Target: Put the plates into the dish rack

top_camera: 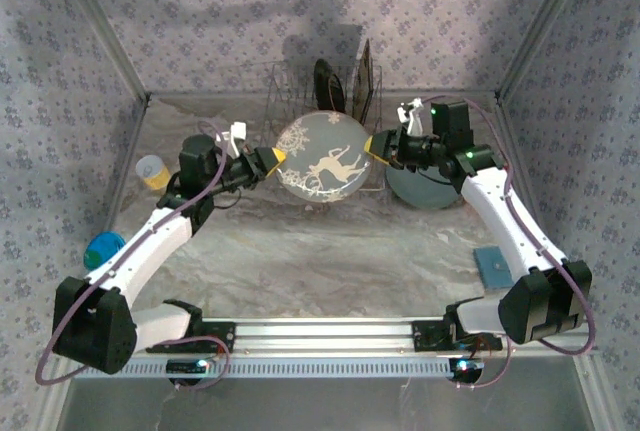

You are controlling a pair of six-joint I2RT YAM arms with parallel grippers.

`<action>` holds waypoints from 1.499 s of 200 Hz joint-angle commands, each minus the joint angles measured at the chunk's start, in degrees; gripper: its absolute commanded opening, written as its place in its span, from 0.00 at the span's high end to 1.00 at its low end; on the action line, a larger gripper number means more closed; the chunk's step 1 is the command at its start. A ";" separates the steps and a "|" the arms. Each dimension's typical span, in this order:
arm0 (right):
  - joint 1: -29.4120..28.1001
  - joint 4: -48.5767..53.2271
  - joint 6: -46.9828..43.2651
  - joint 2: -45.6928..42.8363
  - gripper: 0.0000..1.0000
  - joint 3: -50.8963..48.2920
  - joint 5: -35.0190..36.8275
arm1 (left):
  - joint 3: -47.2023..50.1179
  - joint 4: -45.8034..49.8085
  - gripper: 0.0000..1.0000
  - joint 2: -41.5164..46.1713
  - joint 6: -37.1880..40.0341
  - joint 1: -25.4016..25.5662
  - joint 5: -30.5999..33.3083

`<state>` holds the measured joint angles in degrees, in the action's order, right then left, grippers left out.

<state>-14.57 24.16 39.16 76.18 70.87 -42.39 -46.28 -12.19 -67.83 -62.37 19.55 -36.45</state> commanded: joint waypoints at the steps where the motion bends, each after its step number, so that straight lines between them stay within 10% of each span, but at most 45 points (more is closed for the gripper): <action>1: -0.04 -2.30 -0.05 -0.17 0.70 1.91 -0.98 | -1.00 -7.04 1.00 2.51 -1.78 -0.82 -1.62; 54: 0.21 -2.00 -0.32 0.13 0.51 1.71 -0.17 | -1.45 -7.73 1.00 2.97 -2.28 -2.55 -2.38; 102: 4.38 3.00 -6.53 1.78 0.00 6.27 -3.44 | -4.73 -4.39 1.00 2.62 1.33 -7.88 -7.41; 209: 5.38 6.62 -15.57 17.63 0.00 22.62 -17.98 | -27.65 11.50 1.00 -12.36 22.15 -14.26 -27.13; 300: 3.06 3.38 -12.79 22.79 0.03 28.76 -17.42 | -37.34 15.08 1.00 -24.06 24.54 -16.03 -27.87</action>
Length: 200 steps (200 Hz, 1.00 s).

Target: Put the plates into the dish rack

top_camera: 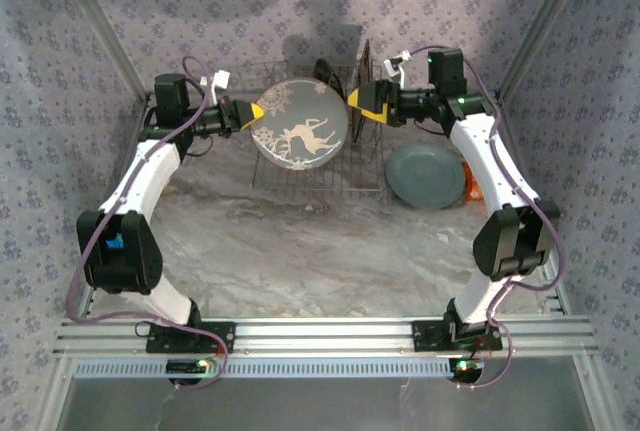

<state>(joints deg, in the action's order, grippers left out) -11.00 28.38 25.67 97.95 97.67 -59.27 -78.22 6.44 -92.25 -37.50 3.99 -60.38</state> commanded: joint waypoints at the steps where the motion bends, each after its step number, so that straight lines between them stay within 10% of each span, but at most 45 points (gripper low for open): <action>1: -0.55 -0.85 0.69 1.06 0.03 2.02 -0.57 | -5.43 -3.58 1.00 0.25 -0.36 -0.47 -3.90; 111: -5.20 -3.62 3.05 8.59 0.07 5.16 0.08 | -7.28 -6.43 1.00 -2.65 -3.09 -0.47 -3.23; 200: -7.45 -8.81 6.22 10.51 0.49 5.53 -0.16 | -5.33 -9.60 1.00 -3.03 -4.96 -0.74 -3.30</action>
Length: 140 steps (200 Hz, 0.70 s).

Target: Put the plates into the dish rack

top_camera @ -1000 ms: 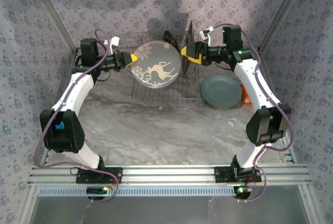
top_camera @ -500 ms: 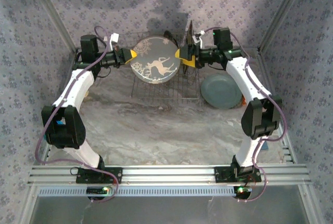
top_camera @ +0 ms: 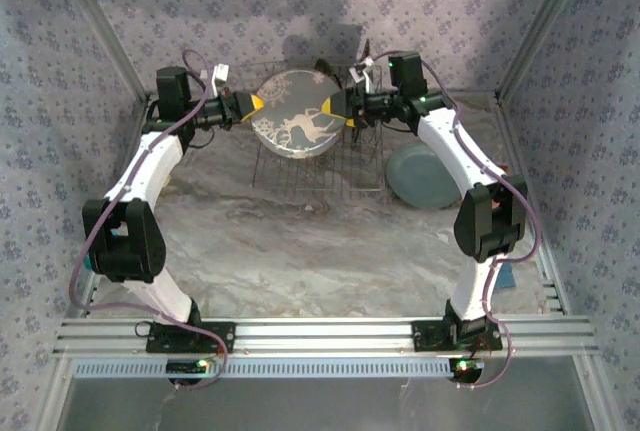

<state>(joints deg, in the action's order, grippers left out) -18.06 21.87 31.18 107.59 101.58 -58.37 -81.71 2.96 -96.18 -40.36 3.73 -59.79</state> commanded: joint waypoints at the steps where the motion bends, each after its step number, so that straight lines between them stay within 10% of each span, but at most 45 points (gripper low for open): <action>1: -0.39 -2.30 0.71 0.87 0.49 1.62 -1.05 | -1.81 -6.12 1.00 0.91 -2.14 -0.47 -3.86; 140: 1.47 -4.59 2.05 1.05 0.67 2.29 -0.73 | -0.21 -5.68 1.00 1.96 -1.57 -0.66 -4.29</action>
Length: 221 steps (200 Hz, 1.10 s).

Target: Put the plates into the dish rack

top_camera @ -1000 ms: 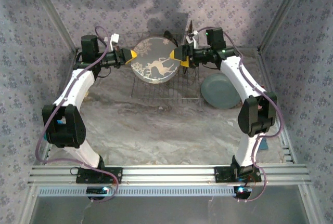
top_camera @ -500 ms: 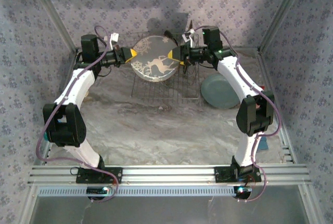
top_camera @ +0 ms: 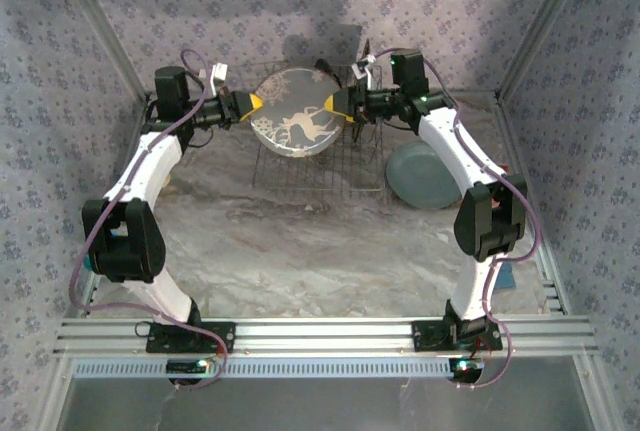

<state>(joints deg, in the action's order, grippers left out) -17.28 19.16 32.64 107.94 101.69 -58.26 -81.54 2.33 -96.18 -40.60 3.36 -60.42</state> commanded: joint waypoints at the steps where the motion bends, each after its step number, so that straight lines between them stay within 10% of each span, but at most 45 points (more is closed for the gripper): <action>1: 0.68 -1.90 0.63 0.70 0.67 2.19 -0.87 | -0.38 -5.05 1.00 1.96 -1.32 -0.28 -3.65; 131: 0.93 -3.09 2.23 -0.36 1.00 2.96 0.20 | -0.26 -1.54 1.00 1.76 1.03 -0.29 -2.51; 163: 0.54 0.77 1.78 -0.29 1.00 5.37 3.15 | -1.81 4.85 0.81 2.17 5.49 -0.28 -0.67; 221: -1.05 10.99 0.84 0.78 1.00 13.98 11.66 | -2.73 13.61 0.11 4.58 12.34 -0.29 4.16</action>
<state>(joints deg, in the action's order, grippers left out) -17.58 28.34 33.56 108.95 108.36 -48.64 -81.49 9.80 -94.94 -33.26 3.36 -58.41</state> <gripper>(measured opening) 0.094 0.762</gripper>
